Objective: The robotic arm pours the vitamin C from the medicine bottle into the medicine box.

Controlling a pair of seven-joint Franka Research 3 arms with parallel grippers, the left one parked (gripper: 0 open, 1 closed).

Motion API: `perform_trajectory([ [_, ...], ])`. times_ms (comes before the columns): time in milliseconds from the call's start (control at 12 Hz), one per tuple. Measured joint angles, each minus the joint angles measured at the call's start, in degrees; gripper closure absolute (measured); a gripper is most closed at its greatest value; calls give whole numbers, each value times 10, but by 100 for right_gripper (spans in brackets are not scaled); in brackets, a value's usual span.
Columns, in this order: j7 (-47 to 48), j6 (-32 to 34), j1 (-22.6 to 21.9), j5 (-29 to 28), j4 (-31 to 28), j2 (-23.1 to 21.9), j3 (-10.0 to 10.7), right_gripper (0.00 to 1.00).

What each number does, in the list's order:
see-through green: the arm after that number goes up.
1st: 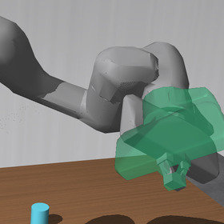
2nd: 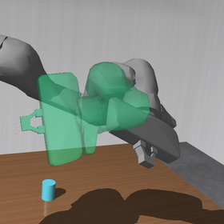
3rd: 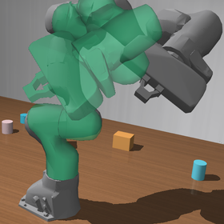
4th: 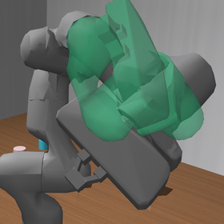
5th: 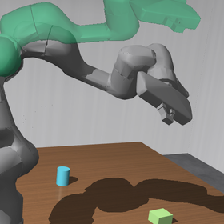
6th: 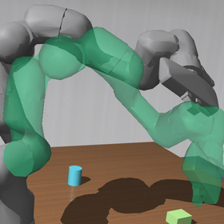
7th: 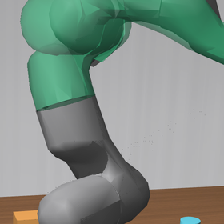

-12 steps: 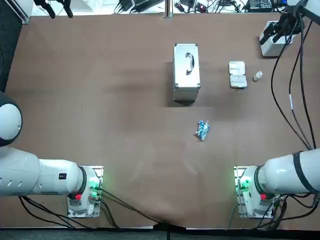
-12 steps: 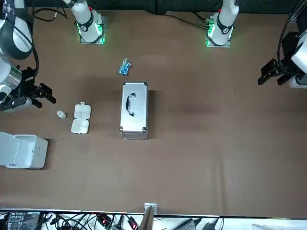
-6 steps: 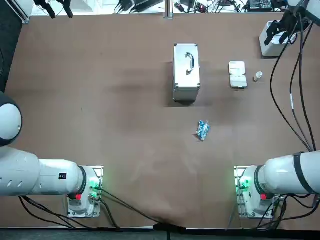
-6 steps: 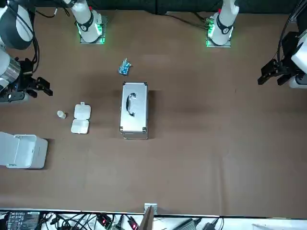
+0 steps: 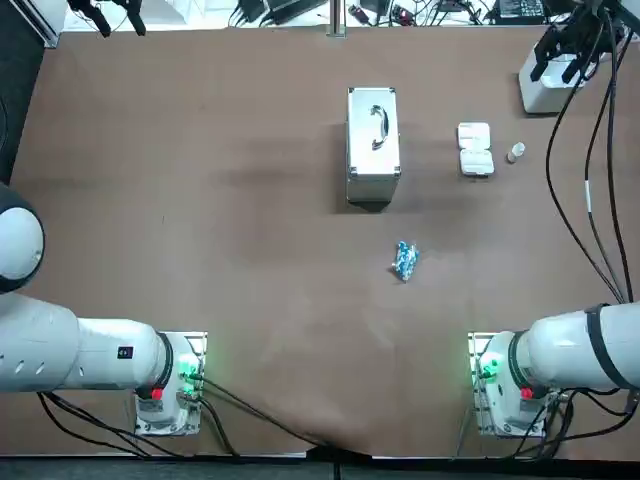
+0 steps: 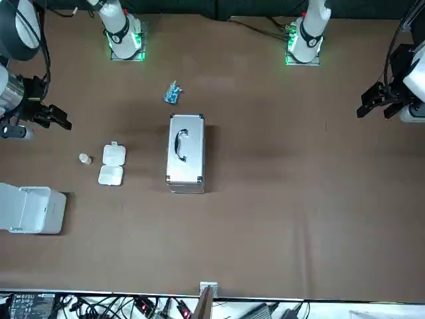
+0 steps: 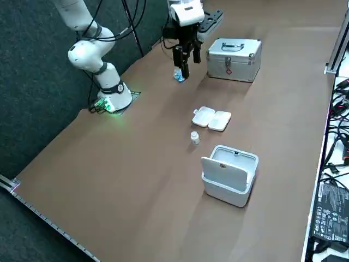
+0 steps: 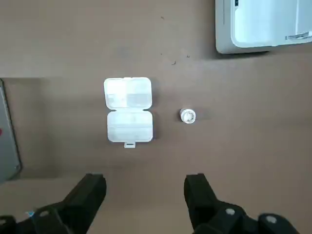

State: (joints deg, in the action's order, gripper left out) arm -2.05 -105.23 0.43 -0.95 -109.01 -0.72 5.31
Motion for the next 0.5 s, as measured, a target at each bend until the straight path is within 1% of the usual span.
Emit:
perform_trajectory([
  [333,15,47,-6,0,53,0,-1,0],
  [417,15,59,-6,0,68,0,-4,0],
  [500,16,73,-5,1,90,0,-13,0],
])
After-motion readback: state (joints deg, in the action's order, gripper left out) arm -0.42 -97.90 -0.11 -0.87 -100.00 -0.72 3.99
